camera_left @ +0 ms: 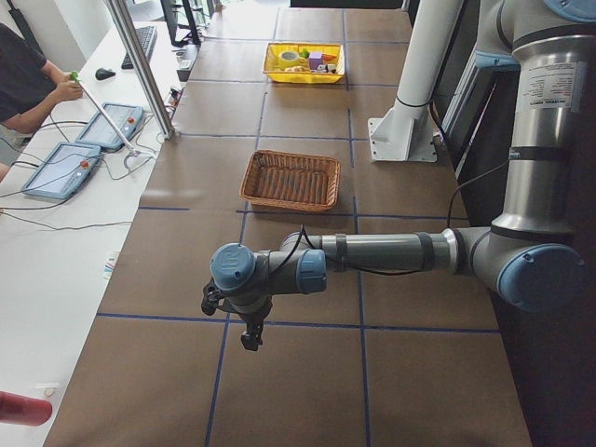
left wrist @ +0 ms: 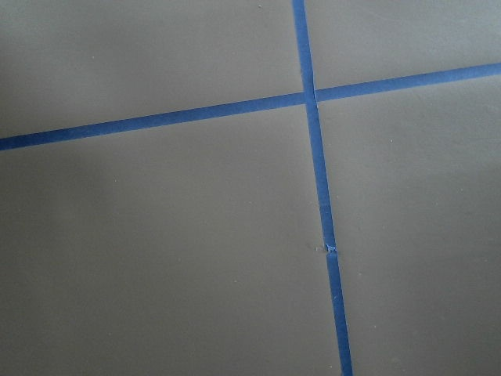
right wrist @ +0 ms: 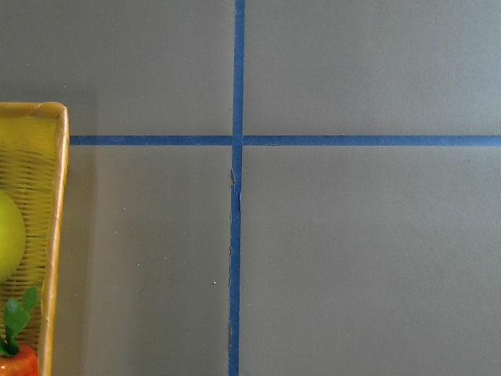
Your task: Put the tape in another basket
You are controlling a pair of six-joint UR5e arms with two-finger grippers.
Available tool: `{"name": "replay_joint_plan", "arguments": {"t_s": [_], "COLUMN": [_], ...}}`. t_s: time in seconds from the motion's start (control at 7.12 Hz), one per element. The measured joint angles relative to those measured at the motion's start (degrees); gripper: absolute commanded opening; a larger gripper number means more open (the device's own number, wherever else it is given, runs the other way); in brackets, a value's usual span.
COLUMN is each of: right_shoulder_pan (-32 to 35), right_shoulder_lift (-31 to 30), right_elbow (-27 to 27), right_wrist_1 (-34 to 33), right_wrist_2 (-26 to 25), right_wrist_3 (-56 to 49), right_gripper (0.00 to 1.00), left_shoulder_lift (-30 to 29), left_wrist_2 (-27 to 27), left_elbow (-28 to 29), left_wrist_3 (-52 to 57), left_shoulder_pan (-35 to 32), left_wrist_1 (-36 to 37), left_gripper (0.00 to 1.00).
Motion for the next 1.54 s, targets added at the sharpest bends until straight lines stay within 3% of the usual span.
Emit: {"name": "replay_joint_plan", "arguments": {"t_s": [0.98, 1.54], "right_shoulder_pan": [-0.11, -3.4], "right_shoulder_lift": [1.23, 6.8], "right_elbow": [0.36, -0.45], "right_wrist_1": [0.1, -0.26], "right_wrist_2": [-0.01, -0.87], "right_wrist_3": [-0.09, -0.15], "right_gripper": [1.0, 1.0], "left_shoulder_lift": [-0.55, -0.38], "left_wrist_2": [-0.1, -0.37], "left_elbow": [-0.82, -2.64], "left_wrist_3": [-0.27, -0.5], "left_shoulder_pan": [0.08, 0.09], "left_wrist_1": [0.0, 0.02], "left_gripper": [1.0, 1.0]}}
